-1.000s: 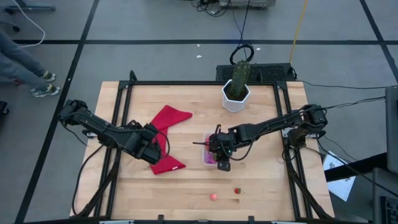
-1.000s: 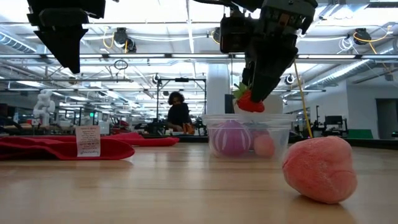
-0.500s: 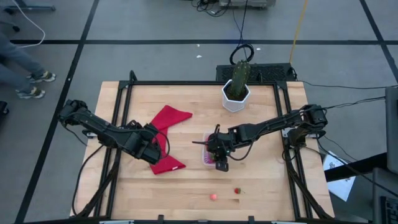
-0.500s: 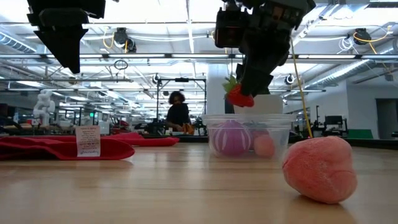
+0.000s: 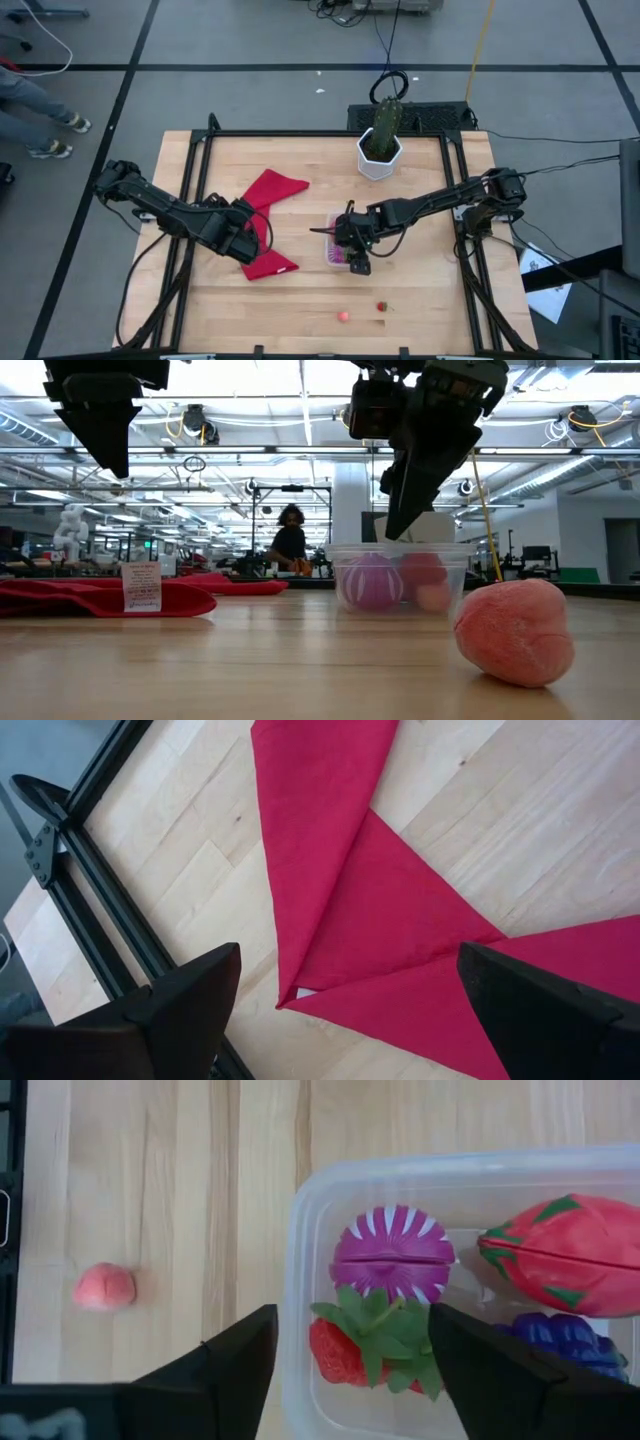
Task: Pick and placing Produce into tupperware
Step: Put the red strawberry into the transparent bin
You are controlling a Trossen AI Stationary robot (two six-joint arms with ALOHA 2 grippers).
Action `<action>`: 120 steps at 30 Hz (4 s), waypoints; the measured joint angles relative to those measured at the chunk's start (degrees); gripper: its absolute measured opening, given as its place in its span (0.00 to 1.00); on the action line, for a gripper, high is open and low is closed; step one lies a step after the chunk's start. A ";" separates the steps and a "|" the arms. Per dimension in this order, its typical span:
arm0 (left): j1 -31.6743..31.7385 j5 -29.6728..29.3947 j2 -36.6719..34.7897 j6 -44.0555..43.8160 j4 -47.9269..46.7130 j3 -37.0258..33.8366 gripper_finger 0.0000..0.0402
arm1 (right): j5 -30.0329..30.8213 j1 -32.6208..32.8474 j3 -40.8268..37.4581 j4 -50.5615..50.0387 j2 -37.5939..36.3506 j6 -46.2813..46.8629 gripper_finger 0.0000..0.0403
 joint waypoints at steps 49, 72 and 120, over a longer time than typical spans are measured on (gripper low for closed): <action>-0.01 4.04 -0.01 -1.20 0.46 0.00 0.94 | 10.34 29.24 -0.04 -10.01 4.31 31.95 0.64; -0.01 3.26 0.00 -1.29 0.57 0.00 0.94 | 10.43 29.24 -8.61 1.92 4.16 38.67 0.64; 0.01 3.10 0.00 -1.29 0.87 0.00 0.94 | 10.69 29.24 -8.79 2.72 4.44 38.71 0.64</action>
